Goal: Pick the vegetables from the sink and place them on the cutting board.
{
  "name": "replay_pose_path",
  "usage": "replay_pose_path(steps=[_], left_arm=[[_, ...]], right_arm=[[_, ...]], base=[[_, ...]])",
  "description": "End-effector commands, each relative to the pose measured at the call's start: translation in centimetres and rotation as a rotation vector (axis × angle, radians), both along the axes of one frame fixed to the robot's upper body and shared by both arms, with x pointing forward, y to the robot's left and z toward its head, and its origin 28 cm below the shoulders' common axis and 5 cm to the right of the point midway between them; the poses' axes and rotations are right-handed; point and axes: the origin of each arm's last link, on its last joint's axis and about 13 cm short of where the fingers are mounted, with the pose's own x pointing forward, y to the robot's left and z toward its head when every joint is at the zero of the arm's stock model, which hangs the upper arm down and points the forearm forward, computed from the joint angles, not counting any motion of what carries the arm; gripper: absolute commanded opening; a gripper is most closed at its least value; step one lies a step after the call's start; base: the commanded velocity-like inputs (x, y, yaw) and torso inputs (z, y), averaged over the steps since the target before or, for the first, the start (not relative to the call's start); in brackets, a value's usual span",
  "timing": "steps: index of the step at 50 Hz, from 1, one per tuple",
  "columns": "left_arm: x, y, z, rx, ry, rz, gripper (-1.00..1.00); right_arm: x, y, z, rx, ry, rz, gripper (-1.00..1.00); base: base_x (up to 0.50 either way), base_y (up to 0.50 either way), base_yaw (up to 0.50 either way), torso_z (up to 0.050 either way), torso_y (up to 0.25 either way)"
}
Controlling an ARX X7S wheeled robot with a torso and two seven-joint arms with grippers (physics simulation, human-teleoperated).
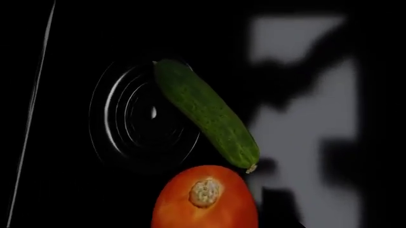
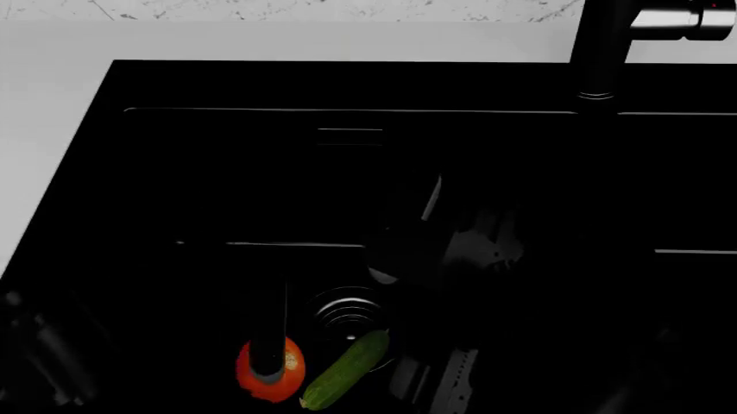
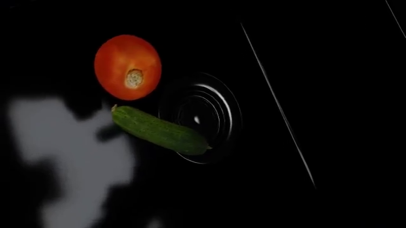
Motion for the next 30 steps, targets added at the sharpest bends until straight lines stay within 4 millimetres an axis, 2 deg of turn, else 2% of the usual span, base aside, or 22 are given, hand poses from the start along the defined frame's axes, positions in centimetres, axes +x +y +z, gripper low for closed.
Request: replay_pose_path(steps=[1, 10, 11, 14, 21, 24, 30], left_arm=[[0.2, -0.7, -1.3, 0.041, 0.010, -0.007, 1.00], [0.2, -0.8, -2.7, 0.160, -0.031, -0.006, 1.00], [0.3, -0.8, -2.8, 0.160, -0.033, -0.003, -1.00], [0.5, -0.9, -3.1, 0.116, -0.223, -0.019, -1.00], [0.7, -1.2, -2.5, 0.010, -0.300, -0.016, -1.00], [1.0, -1.0, -1.5, -0.068, -0.391, -0.010, -1.00], [0.8, 0.1, 0.4, -0.114, -0.437, 0.031, -1.00]], right_arm=[[-0.2, -0.1, -0.3, 0.006, -0.001, -0.001, 1.00], [-0.3, -0.2, -0.6, 0.006, -0.002, -0.004, 1.00], [-0.3, -0.2, -0.6, 0.006, -0.002, -0.004, 1.00], [-0.4, -0.2, -0.7, 0.009, -0.004, -0.004, 1.00], [-0.4, -0.2, -0.7, 0.011, -0.010, -0.010, 1.00], [-0.4, -0.2, -0.6, 0.011, -0.013, -0.012, 1.00], [-0.2, -0.1, -0.3, 0.021, -0.032, -0.029, 1.00]], base=[[0.00, 0.00, 0.00, 0.000, 0.000], [0.00, 0.00, 0.00, 0.000, 0.000], [0.00, 0.00, 0.00, 0.000, 0.000], [0.00, 0.00, 0.00, 0.000, 0.000], [0.00, 0.00, 0.00, 0.000, 0.000], [0.00, 0.00, 0.00, 0.000, 0.000], [0.00, 0.00, 0.00, 0.000, 0.000]])
